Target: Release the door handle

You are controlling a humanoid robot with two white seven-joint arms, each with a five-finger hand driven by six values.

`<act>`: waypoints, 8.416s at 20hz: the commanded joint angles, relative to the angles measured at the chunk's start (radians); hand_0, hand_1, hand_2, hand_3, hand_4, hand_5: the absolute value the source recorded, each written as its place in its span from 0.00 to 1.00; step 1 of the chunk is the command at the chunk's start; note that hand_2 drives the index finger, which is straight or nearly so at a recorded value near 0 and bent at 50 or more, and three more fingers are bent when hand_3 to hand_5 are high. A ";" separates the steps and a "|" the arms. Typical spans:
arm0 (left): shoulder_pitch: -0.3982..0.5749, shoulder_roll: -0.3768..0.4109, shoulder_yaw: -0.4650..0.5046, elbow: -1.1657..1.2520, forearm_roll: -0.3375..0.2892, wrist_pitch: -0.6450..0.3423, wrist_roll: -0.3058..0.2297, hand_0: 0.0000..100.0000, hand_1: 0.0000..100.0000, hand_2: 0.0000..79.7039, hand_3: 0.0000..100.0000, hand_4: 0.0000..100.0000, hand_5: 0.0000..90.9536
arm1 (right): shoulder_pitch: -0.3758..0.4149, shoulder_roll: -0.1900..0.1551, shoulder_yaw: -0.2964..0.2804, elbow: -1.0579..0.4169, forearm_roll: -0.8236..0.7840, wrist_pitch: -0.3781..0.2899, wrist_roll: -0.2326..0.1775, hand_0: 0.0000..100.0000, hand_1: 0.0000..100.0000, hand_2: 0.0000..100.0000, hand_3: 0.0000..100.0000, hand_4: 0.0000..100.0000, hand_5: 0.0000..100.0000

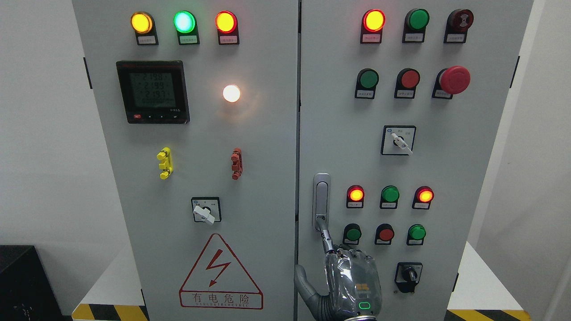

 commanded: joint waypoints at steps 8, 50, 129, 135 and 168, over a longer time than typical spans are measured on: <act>0.000 0.000 0.000 0.000 0.000 0.001 0.000 0.00 0.00 0.05 0.11 0.00 0.00 | 0.004 -0.001 -0.005 0.007 -0.001 0.000 0.001 0.42 0.24 0.00 0.78 0.73 0.71; 0.000 0.000 0.000 0.000 0.000 0.001 0.000 0.00 0.00 0.06 0.11 0.00 0.00 | 0.027 -0.001 -0.003 -0.002 -0.002 -0.002 0.016 0.42 0.24 0.00 0.80 0.73 0.72; 0.000 0.000 0.000 0.000 0.000 0.000 0.000 0.00 0.00 0.05 0.11 0.00 0.00 | -0.160 0.001 -0.094 -0.060 -0.008 -0.002 0.111 0.17 0.36 0.70 0.98 0.76 0.68; 0.000 0.000 0.000 0.000 0.000 0.001 0.000 0.00 0.00 0.06 0.11 0.00 0.00 | -0.169 0.001 -0.096 -0.045 -0.008 0.000 0.111 0.17 0.37 0.70 0.98 0.76 0.68; 0.000 0.001 0.000 0.000 0.000 0.000 0.000 0.00 0.00 0.06 0.11 0.00 0.00 | -0.200 0.001 -0.103 -0.037 -0.014 0.000 0.111 0.22 0.36 0.70 0.97 0.76 0.68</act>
